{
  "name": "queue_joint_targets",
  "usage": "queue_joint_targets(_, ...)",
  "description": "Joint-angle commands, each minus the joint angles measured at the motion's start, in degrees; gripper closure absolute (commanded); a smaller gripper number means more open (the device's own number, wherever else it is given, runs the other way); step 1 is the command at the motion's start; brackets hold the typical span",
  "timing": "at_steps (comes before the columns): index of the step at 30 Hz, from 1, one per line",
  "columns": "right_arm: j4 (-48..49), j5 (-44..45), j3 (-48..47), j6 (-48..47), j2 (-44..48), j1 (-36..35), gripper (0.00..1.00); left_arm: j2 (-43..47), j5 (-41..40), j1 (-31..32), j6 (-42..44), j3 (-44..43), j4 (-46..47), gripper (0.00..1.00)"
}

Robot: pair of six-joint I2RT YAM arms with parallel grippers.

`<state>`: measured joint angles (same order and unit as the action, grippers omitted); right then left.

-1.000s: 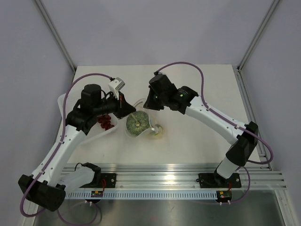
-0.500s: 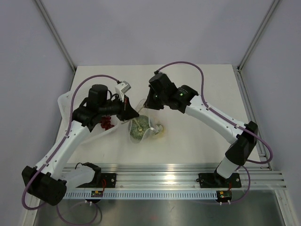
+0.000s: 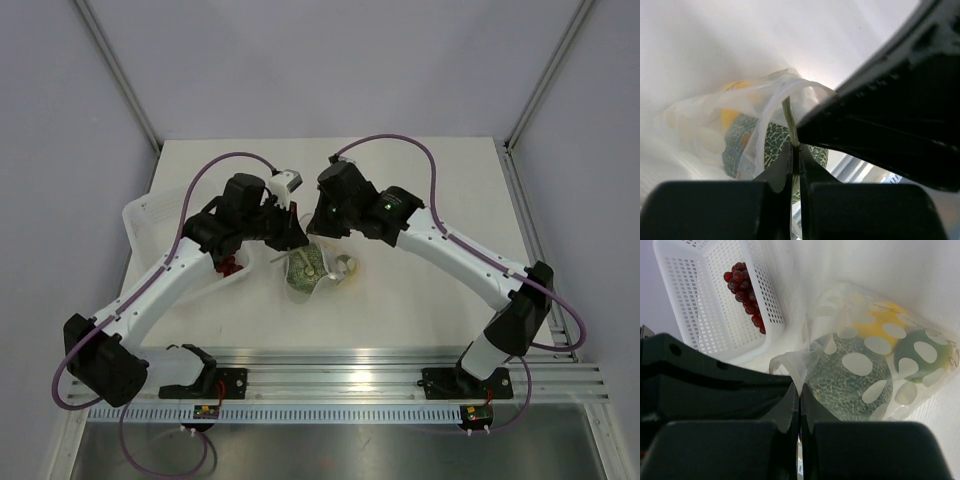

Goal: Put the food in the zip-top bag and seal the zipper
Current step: Adjust the fake fruit in the zipper food storage bag.

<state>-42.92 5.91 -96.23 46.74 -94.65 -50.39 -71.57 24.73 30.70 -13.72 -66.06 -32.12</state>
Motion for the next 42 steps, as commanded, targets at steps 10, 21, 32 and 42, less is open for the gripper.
queue_joint_targets(10, 3.7, 0.2, 3.1, 1.5, 7.3, -1.6, 1.00, -2.1, -16.6, 2.8, -3.9, -3.3, -1.0, 1.00)
queue_joint_targets(21, 5.1, 1.1, 6.2, 3.0, 7.6, -1.6, 1.00, 2.1, -9.1, 4.1, -4.4, -4.2, -3.7, 0.34)
queue_joint_targets(32, 7.2, 0.9, 7.2, 4.0, 7.4, -1.4, 1.00, 18.7, -18.0, 4.0, -4.7, -3.8, -12.0, 0.39)
queue_joint_targets(42, 7.2, 0.4, 6.5, 3.2, 8.0, -1.4, 1.00, 22.0, -23.6, 4.0, -12.9, 13.5, -3.8, 0.48)
